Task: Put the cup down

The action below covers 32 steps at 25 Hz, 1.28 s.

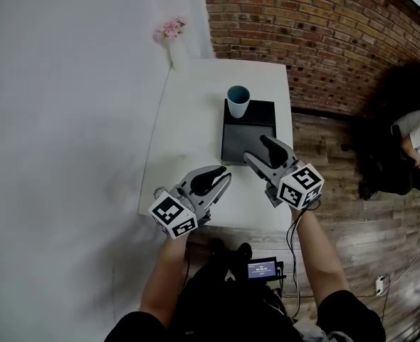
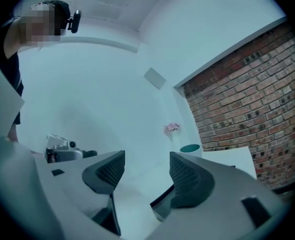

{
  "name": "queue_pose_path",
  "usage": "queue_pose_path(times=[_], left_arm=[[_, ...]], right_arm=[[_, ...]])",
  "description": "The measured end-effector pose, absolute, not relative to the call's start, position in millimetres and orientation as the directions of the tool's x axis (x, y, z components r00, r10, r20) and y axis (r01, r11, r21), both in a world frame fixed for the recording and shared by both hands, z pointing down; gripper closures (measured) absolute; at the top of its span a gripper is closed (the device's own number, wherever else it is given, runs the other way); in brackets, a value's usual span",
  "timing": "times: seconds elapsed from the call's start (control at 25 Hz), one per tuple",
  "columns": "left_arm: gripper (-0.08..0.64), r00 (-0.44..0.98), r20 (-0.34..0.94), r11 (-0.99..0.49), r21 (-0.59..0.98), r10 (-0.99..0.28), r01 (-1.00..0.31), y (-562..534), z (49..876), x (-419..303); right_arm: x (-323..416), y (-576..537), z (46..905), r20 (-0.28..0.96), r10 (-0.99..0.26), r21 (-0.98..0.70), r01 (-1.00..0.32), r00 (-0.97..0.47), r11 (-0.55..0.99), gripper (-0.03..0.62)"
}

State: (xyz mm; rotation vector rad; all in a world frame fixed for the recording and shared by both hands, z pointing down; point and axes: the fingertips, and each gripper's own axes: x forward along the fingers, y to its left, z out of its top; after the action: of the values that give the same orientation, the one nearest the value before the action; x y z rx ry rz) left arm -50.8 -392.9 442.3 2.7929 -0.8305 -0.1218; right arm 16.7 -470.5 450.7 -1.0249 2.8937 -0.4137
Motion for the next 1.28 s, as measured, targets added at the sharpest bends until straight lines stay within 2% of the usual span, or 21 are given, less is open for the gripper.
queue_pose_path(times=[0.32, 0.48, 0.92, 1.28], left_arm=[[0.482, 0.857, -0.027, -0.836, 0.236, -0.515, -0.495, -373.7, 431.3, -39.7], [0.482, 0.874, -0.030, -0.852, 0.240, -0.485, -0.465, -363.0, 420.5, -25.8], [0.482, 0.905, -0.036, -0.885, 0.229, -0.423, -0.405, -339.7, 412.6, 12.0], [0.482, 0.890, -0.024, -0.868, 0.233, -0.456, -0.439, -342.5, 414.6, 3.3]], right_arm=[[21.2, -411.8, 416.8, 0.019, -0.602, -0.208, -0.592, -0.798, 0.778, 0.460], [26.0, -395.7, 401.6, 0.018, -0.602, -0.188, -0.594, -0.799, 0.782, 0.510], [37.3, -366.6, 398.5, 0.006, -0.616, -0.214, -0.603, -0.787, 0.768, 0.573], [50.2, -362.0, 400.7, 0.005, -0.653, -0.244, -0.634, -0.757, 0.733, 0.578]])
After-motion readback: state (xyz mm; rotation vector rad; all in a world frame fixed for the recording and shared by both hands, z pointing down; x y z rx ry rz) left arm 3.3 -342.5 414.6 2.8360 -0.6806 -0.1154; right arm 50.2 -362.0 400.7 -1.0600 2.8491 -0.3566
